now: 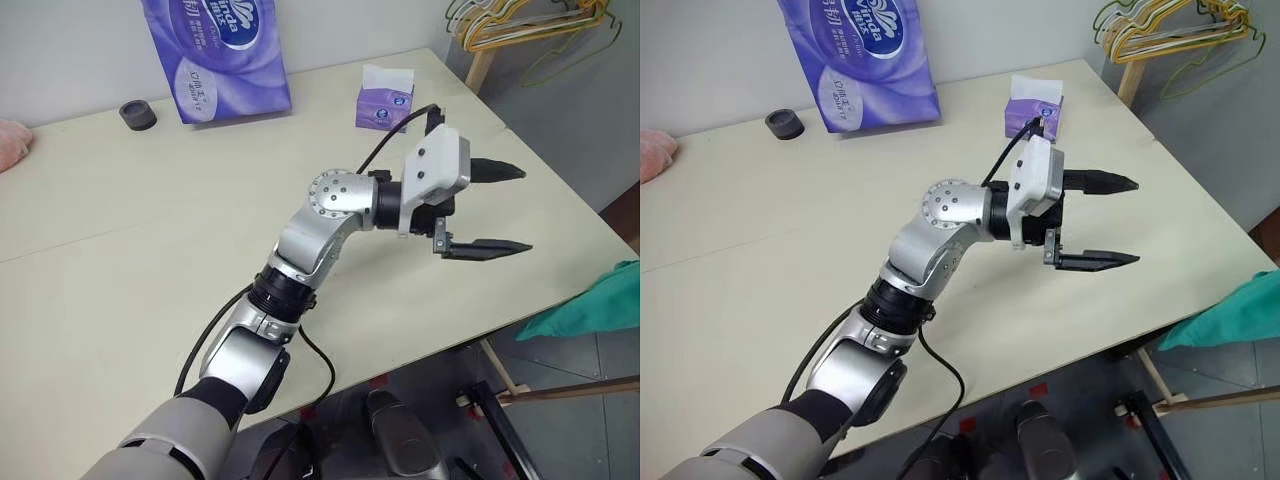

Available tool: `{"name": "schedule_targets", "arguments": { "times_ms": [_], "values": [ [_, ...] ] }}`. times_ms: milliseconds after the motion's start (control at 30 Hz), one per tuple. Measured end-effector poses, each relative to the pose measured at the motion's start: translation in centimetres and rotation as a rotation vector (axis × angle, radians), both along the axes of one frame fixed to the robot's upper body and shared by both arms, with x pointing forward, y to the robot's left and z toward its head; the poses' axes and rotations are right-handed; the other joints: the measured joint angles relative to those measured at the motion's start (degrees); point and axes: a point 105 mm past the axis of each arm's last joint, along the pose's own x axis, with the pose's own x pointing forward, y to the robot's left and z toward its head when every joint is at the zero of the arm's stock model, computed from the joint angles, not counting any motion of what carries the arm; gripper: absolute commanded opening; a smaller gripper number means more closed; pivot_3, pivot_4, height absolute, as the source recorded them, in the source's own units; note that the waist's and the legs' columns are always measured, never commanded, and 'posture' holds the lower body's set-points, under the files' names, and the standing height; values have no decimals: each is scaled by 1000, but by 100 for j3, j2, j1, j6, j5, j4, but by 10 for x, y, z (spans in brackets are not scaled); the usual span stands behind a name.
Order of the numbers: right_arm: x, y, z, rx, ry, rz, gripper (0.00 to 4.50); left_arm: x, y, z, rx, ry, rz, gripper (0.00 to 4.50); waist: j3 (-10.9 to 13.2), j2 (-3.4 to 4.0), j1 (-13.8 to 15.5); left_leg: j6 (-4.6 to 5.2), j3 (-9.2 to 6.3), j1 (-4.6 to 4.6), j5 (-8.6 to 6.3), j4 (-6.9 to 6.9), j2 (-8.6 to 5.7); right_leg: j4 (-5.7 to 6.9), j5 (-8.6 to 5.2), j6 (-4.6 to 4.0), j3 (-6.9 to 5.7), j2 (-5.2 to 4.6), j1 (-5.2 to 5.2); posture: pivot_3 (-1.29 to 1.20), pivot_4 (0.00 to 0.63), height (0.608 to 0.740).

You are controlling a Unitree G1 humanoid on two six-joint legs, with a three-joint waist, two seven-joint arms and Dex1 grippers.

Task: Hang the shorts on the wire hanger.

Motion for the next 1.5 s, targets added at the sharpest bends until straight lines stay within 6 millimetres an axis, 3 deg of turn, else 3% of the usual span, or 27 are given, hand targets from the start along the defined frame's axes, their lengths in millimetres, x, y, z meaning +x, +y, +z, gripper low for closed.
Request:
{"name": "schedule_targets", "arguments": {
  "times_ms": [133,267,433,633,733,867,1000,1100,1333,1500],
  "values": [
    [1,7,-8,-56,51,28,4475,6,3,6,-22,7,29,4500,-1,1,20,0,0,-4,0,1,0,-1,0,0,1,0,-2,-376,193,740],
    [7,19,-3,-121,34,71,4475,11,7,6,-24,9,57,4500,-5,7,18,-3,-1,-17,2,11,0,13,4,2,1,-1,-19,-358,185,740],
    [21,46,-2,-194,21,175,4475,20,17,8,-29,-1,110,4500,-11,17,21,-1,-4,-22,1,36,0,26,9,7,0,-1,-20,-325,171,740],
    [39,84,17,-317,-73,303,4475,34,30,14,-55,-12,218,4500,-23,29,110,9,-8,-26,-1,79,0,35,27,20,-3,-2,-26,-251,146,740],
    [50,98,14,-340,-100,360,4475,45,45,12,-69,0,309,4500,-73,30,184,9,-10,-27,0,79,0,41,42,-3,-3,-4,-30,-203,134,740],
    [68,123,-10,-319,-117,474,4475,70,77,2,-78,36,528,4500,-161,4,304,1,-4,-39,5,81,-1,94,46,-9,2,-9,-72,-149,118,740],
    [94,150,-45,-253,-174,605,4475,106,143,-27,-119,179,917,4500,-268,-9,443,-4,-11,-33,8,82,8,116,51,-17,-7,-20,-81,-82,102,740],
    [112,164,-75,-223,-182,681,4475,117,194,-55,-166,288,1189,4500,-325,-28,598,-6,-12,-32,10,85,8,119,61,-33,-23,-25,-80,-51,93,740],
    [133,207,-123,-142,-201,895,4475,101,281,-130,-241,411,1746,4500,-480,-99,1079,-15,-36,-33,15,87,13,114,81,-60,-77,-46,-81,4,82,740],
    [138,223,-137,-96,-204,940,4475,87,307,-153,-240,451,1869,4500,-552,-128,1435,-37,-78,-35,40,87,9,113,96,-85,-122,-50,-72,32,77,740]
  ]
}}
